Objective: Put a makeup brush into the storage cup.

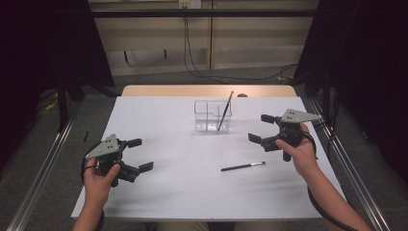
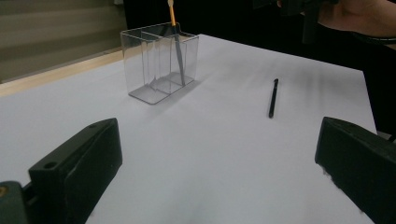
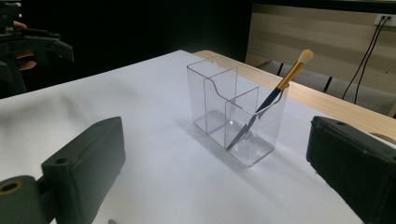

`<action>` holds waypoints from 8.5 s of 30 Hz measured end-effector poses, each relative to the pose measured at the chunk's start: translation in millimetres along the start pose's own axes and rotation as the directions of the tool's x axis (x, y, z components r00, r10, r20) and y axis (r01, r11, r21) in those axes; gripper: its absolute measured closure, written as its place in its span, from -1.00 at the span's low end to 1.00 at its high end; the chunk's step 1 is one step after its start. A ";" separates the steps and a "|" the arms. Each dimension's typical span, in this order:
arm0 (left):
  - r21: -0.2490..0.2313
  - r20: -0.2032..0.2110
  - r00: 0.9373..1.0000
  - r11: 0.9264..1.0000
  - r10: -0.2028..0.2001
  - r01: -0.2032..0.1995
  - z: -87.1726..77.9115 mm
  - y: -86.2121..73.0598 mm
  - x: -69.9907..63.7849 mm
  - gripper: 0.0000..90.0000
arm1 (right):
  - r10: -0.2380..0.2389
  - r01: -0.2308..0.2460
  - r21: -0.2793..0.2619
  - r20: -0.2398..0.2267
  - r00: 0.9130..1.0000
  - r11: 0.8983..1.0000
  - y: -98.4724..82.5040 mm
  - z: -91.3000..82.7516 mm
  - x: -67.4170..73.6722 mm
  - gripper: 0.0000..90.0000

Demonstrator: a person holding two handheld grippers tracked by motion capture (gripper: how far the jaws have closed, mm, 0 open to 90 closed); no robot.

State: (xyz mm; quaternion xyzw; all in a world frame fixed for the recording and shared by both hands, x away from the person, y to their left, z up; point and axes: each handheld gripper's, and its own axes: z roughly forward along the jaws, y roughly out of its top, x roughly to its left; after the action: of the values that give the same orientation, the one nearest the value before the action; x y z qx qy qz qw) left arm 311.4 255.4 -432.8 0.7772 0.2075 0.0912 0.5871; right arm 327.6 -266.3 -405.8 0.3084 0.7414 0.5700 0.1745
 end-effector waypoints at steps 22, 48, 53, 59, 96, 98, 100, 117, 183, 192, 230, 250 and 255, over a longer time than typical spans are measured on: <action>0.001 0.003 1.000 1.000 -0.002 0.002 1.5 0.1 -1.1 -0.99 | 0.031 -0.031 0.001 0.014 0.999 1.000 -24.4 -28.3 2.7 -0.91; 0.003 0.000 1.000 1.000 0.000 0.000 1.5 0.3 -2.2 -0.98 | 0.044 -0.044 0.015 0.045 0.998 0.999 -43.8 -56.3 7.3 -0.91; 0.004 -0.003 1.000 1.000 0.002 -0.002 0.8 0.2 -2.2 -0.98 | 0.046 -0.047 0.025 0.046 0.998 0.999 -48.0 -59.0 10.3 -0.91; 0.003 -0.004 1.000 1.000 0.000 0.000 0.4 0.0 -2.5 -0.98 | 0.052 -0.053 0.017 0.056 0.997 0.998 -50.5 -65.5 11.1 -0.91; 0.001 -0.012 1.000 1.000 0.008 -0.008 -4.0 1.2 -3.0 -0.98 | 0.041 -0.042 0.013 0.056 0.998 0.999 -48.0 -67.3 12.1 -0.92; 0.002 -0.012 1.000 1.000 0.006 -0.006 -3.2 0.8 -2.9 -0.98 | 0.042 -0.043 0.016 0.056 0.998 0.999 -48.0 -64.8 11.1 -0.92; 0.005 -0.012 1.000 1.000 0.008 -0.008 -2.9 0.7 -2.6 -0.98 | 0.045 -0.046 0.018 0.052 0.998 0.999 -47.9 -61.9 10.2 -0.92; 0.006 -0.007 1.000 1.000 0.002 -0.002 -0.5 0.5 -3.1 -0.98 | 0.038 -0.040 0.041 0.042 0.998 0.998 -43.6 -38.9 3.6 -0.92; 0.009 -0.004 1.000 1.000 -0.006 0.006 0.1 -0.7 -1.5 -0.98 | -0.062 0.117 0.462 -0.133 0.989 0.879 -47.2 16.9 1.8 -0.51; 0.015 0.002 1.000 1.000 -0.007 0.007 1.9 -1.1 -1.7 -0.99 | -0.089 0.160 0.530 -0.157 0.984 0.833 -47.7 18.2 1.7 -0.29; 0.024 0.013 1.000 1.000 -0.016 0.016 5.4 -2.4 -1.6 -0.98 | -0.053 0.204 0.769 -0.217 0.975 0.605 -38.8 45.0 5.3 0.87; 0.043 0.025 1.000 0.999 -0.014 0.013 9.2 -1.0 -1.3 -0.99 | -0.071 0.208 0.826 -0.201 0.977 0.524 -31.9 55.6 9.3 0.88; 0.053 0.032 0.999 0.999 -0.009 0.007 11.9 1.6 -2.2 -0.99 | -0.059 0.185 0.806 -0.184 0.981 0.562 -30.0 51.8 9.4 0.88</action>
State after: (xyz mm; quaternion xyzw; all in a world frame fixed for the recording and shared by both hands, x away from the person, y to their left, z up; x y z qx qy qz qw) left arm 314.4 243.7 -434.5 0.7930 0.2033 0.0707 0.5700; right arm 344.5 -226.7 -448.4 0.2623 0.9503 0.1678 -0.0002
